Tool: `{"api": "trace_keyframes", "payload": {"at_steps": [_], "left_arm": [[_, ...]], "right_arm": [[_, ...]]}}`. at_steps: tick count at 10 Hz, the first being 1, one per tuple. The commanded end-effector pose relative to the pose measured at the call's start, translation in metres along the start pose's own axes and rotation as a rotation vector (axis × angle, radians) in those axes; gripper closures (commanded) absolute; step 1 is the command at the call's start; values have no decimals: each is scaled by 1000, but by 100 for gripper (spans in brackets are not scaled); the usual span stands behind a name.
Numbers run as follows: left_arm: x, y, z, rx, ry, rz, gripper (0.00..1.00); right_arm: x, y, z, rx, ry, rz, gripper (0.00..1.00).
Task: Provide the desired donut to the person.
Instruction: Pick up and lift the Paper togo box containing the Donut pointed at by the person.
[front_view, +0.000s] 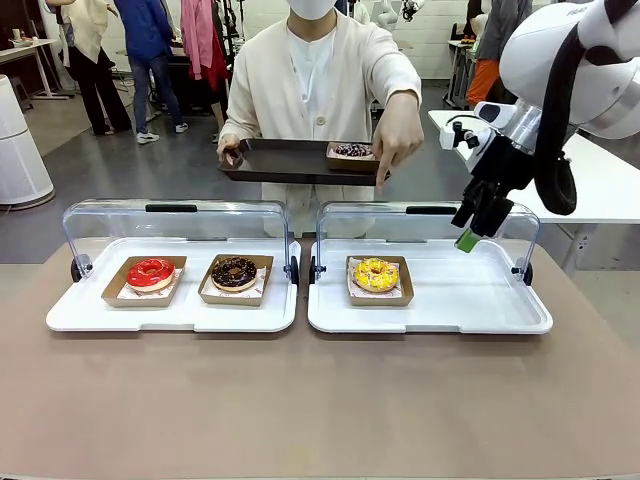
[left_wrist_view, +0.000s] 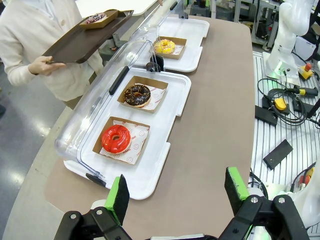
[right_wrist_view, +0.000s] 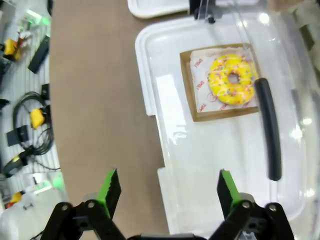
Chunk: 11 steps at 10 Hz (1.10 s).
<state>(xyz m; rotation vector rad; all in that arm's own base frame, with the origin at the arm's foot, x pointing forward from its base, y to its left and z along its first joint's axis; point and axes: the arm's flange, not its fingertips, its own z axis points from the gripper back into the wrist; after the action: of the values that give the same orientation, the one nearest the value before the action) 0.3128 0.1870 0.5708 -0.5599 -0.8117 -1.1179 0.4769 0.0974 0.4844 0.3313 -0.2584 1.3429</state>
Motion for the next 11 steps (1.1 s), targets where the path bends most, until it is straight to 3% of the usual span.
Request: {"api": "trace_keyframes", "payload": {"at_steps": [1,6,11], "left_arm": [[1,0,0,3,-11,-9,0],[1,0,0,3,-11,-9,0],[1,0,0,3,-11,-9,0]], "right_arm": [[6,-3,-2,-8,11,8,0],[3,0,-1,1,2,7,0],[79,53,-75,3,214,218,0]]}}
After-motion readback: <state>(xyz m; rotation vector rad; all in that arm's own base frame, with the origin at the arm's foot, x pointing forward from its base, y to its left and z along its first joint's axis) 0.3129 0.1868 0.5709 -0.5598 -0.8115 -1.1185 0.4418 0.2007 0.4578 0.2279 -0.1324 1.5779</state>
